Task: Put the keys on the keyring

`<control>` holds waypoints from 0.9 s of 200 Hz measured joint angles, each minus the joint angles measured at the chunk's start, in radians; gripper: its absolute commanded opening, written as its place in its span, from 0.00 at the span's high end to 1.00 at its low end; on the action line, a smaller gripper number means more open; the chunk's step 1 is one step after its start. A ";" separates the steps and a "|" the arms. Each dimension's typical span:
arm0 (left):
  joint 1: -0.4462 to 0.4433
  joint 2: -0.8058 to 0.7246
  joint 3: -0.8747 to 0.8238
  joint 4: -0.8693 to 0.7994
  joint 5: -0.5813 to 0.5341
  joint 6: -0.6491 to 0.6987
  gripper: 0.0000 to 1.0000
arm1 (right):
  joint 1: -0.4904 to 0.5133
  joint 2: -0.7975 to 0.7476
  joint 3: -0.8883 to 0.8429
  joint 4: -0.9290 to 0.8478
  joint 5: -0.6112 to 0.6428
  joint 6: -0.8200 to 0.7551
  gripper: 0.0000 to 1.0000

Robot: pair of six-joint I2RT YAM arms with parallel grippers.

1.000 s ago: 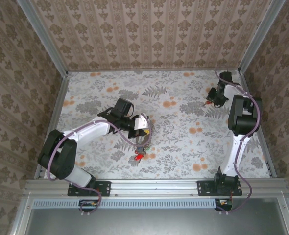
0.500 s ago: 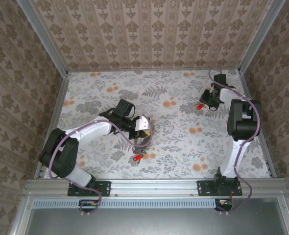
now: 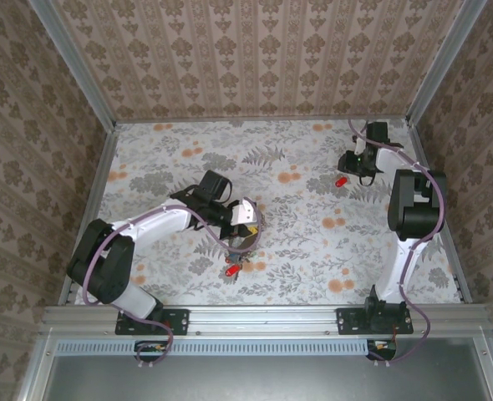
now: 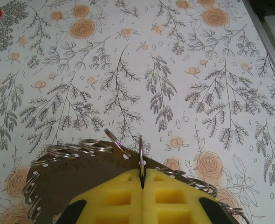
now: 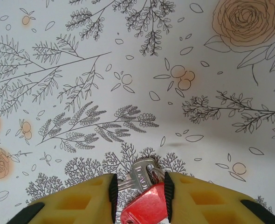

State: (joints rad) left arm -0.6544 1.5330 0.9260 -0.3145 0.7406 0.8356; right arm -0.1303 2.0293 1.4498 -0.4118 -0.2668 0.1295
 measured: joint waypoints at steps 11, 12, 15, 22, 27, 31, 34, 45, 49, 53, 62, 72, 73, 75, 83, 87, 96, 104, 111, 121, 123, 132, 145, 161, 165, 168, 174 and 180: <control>0.000 0.000 0.000 0.000 0.001 0.003 1.00 | 0.000 0.000 0.000 -0.008 0.001 -0.002 0.61; 0.000 0.000 0.000 0.000 0.001 0.003 1.00 | 0.000 0.000 0.000 -0.008 0.001 -0.002 0.61; 0.000 0.000 0.000 0.000 0.001 0.005 1.00 | -0.001 0.000 0.000 -0.010 0.003 -0.003 0.60; 0.000 0.000 0.000 0.000 0.002 0.006 1.00 | -0.001 0.001 0.000 -0.014 0.006 -0.003 0.60; 0.000 0.000 0.000 0.000 0.004 0.007 1.00 | -0.002 0.002 0.000 -0.015 0.006 -0.004 0.60; 0.000 0.000 0.000 0.000 0.005 0.008 1.00 | -0.002 0.002 0.000 -0.017 0.008 -0.003 0.60; 0.000 0.000 0.000 0.000 0.006 0.010 1.00 | -0.003 0.002 0.000 -0.017 0.008 -0.004 0.60; 0.000 0.000 0.000 0.000 0.009 0.010 1.00 | -0.005 0.004 0.000 -0.019 0.012 -0.003 0.60; 0.000 0.000 0.000 0.000 0.009 0.010 1.00 | -0.005 0.005 0.000 -0.019 0.012 -0.003 0.60; 0.000 0.000 0.001 0.000 0.010 0.010 1.00 | -0.006 0.005 0.001 -0.019 0.012 -0.003 0.60; 0.000 0.000 0.002 0.000 0.012 0.010 1.00 | -0.008 0.009 0.001 -0.019 0.011 -0.001 0.60; 0.000 0.000 0.003 0.000 0.015 0.010 1.00 | -0.010 0.014 0.003 -0.023 0.009 0.001 0.60; 0.000 0.000 0.003 0.000 0.015 0.010 1.00 | -0.010 0.015 0.003 -0.024 0.008 0.001 0.60; 0.000 0.000 0.004 0.000 0.016 0.010 1.00 | -0.010 0.016 0.004 -0.024 0.007 0.001 0.60; 0.000 0.000 0.005 0.000 0.017 0.010 1.00 | -0.011 0.023 0.004 -0.027 0.004 0.001 0.60; 0.001 0.000 0.006 0.000 0.018 0.010 1.00 | -0.011 0.026 0.005 -0.029 0.002 0.001 0.59; 0.002 0.000 0.006 0.000 0.022 0.010 1.00 | -0.014 0.035 0.006 -0.037 -0.003 0.000 0.60; 0.002 0.000 0.007 0.000 0.023 0.010 1.00 | -0.017 0.045 0.007 -0.041 -0.009 -0.001 0.60; 0.003 0.000 0.009 -0.001 0.024 0.010 1.00 | -0.019 0.055 0.008 -0.042 -0.015 -0.002 0.62; 0.005 0.000 0.011 -0.003 0.024 0.010 1.00 | -0.022 0.066 0.008 -0.043 -0.025 -0.005 0.65; 0.005 0.000 0.011 -0.003 0.024 0.010 1.00 | -0.023 0.067 0.008 -0.043 -0.026 -0.006 0.66; 0.008 0.000 0.011 -0.003 0.027 0.010 1.00 | -0.027 0.068 0.009 -0.043 -0.039 -0.014 0.70; 0.008 0.002 0.012 -0.005 0.033 0.011 1.00 | -0.033 0.068 0.011 -0.043 -0.058 -0.027 0.73; 0.009 0.007 0.015 -0.011 0.041 0.013 1.00 | -0.036 0.068 0.011 -0.047 -0.082 -0.034 0.77; 0.009 0.009 0.015 -0.013 0.042 0.014 1.00 | -0.036 0.068 0.011 -0.047 -0.088 -0.039 0.79; 0.009 0.010 0.016 -0.015 0.043 0.014 1.00 | -0.036 0.068 0.011 -0.047 -0.092 -0.039 0.80; 0.009 0.011 0.017 -0.018 0.046 0.014 1.00 | -0.035 0.068 0.011 -0.047 -0.102 -0.044 0.81; 0.009 0.011 0.017 -0.019 0.047 0.014 1.00 | -0.035 0.068 0.011 -0.047 -0.110 -0.048 0.84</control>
State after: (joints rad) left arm -0.6456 1.5444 0.9432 -0.3340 0.7879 0.8497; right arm -0.1658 2.0972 1.4605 -0.4583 -0.3767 0.0814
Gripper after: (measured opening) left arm 0.055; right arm 0.197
